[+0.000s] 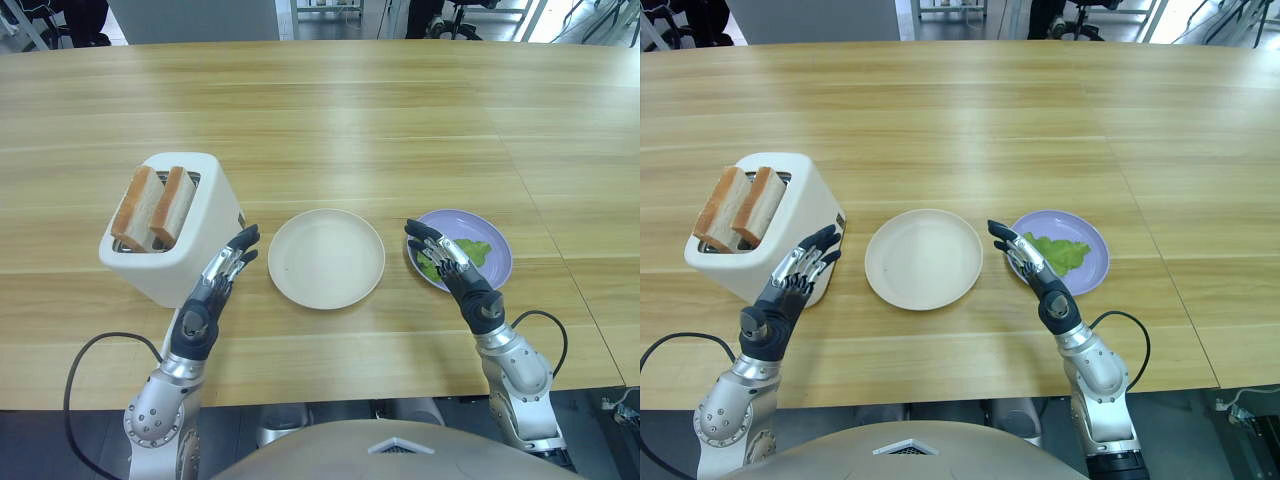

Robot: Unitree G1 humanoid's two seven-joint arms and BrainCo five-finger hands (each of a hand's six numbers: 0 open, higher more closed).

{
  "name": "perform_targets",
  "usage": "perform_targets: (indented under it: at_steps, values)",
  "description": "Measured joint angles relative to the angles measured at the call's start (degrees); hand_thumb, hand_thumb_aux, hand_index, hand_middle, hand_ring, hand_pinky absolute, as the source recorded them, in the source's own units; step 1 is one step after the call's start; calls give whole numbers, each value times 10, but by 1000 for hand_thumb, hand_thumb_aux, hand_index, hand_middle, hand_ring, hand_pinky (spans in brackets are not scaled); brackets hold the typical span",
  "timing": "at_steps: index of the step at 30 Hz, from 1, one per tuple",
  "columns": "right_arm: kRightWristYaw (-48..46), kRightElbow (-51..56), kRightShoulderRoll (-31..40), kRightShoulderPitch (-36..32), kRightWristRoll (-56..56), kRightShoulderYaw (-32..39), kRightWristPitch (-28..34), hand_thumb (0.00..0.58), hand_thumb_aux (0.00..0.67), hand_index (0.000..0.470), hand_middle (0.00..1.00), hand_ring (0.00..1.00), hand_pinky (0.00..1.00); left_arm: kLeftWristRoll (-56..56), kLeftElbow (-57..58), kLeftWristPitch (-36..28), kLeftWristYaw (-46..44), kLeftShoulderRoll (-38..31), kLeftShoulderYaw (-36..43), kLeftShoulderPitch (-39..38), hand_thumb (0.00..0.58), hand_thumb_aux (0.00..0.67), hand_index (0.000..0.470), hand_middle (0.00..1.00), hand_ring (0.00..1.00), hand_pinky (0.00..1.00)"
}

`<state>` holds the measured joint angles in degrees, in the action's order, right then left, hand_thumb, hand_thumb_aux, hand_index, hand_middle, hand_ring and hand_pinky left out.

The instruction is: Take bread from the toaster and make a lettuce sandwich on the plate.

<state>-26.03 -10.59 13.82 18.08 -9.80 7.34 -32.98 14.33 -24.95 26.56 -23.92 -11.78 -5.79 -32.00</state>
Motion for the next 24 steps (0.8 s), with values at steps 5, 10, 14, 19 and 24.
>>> perform_targets:
  at_steps: [5,10,14,19,24]
  values:
    - [-5,2,2,-7,1,0,-9,0,0,0,0,0,0,1,0,10,-3,-5,1,1,0,0,0,0,0,0]
    - [-5,11,2,-15,2,0,-20,0,0,0,0,0,0,-4,2,16,-1,-6,2,5,0,0,0,0,0,0]
    - [-5,12,2,-17,2,1,-21,0,0,0,0,0,0,-14,2,12,15,-5,-6,7,0,0,0,0,0,0]
    - [-5,14,5,-22,2,0,-21,0,0,0,0,0,0,-198,-26,-20,160,2,-154,64,0,0,0,0,0,0]
    - [-4,15,3,-22,4,2,-20,0,0,0,0,0,0,-408,-78,-70,295,-4,-290,114,0,0,0,0,0,0]
